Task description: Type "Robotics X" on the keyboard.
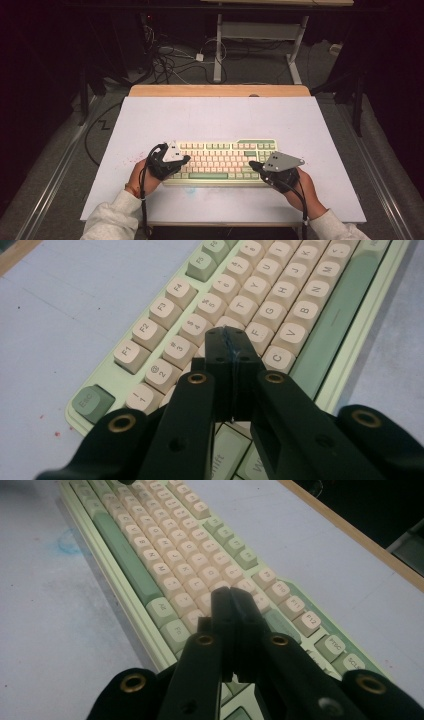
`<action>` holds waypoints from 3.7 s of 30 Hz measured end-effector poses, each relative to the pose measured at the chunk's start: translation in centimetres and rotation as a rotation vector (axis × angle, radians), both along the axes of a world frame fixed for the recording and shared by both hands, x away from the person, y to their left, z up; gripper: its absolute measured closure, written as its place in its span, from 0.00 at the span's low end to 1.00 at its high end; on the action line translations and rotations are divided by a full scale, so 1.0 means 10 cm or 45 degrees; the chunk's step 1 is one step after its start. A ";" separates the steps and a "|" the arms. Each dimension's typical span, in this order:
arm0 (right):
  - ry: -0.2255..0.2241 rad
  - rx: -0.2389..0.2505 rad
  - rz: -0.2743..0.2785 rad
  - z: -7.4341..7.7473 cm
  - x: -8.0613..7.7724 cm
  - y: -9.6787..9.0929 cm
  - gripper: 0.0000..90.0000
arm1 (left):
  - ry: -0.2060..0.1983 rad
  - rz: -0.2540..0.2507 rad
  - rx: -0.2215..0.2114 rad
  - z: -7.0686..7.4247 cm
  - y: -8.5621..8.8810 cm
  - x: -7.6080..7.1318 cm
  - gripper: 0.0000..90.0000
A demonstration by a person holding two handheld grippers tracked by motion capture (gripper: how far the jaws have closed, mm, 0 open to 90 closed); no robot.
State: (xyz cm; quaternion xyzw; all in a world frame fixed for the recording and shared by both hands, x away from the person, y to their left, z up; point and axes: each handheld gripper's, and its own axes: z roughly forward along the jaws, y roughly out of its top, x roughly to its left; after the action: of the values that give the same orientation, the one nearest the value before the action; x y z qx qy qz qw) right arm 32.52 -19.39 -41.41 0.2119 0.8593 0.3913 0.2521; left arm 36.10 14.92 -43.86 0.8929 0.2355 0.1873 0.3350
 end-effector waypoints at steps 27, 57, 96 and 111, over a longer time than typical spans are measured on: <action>0.009 -0.007 0.009 -0.02 0.00 0.02 1.00 | 0.044 -0.004 0.044 -0.11 -0.06 0.07 0.97; -0.011 0.008 -0.002 0.03 -0.01 -0.01 1.00 | -0.041 0.003 -0.013 0.03 -0.01 -0.02 0.97; -0.008 0.022 0.004 0.03 -0.01 0.00 1.00 | -0.152 -0.026 -0.071 0.14 0.01 -0.21 0.95; -0.002 0.015 0.024 0.01 -0.02 0.06 1.00 | -0.160 -0.036 -0.079 0.11 0.06 -0.29 0.95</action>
State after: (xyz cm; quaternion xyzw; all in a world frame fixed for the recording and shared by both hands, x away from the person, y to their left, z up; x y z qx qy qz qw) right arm 32.27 -18.84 -41.33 0.2051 0.8587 0.3990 0.2478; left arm 33.17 15.51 -42.77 0.8718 0.2069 0.2307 0.3793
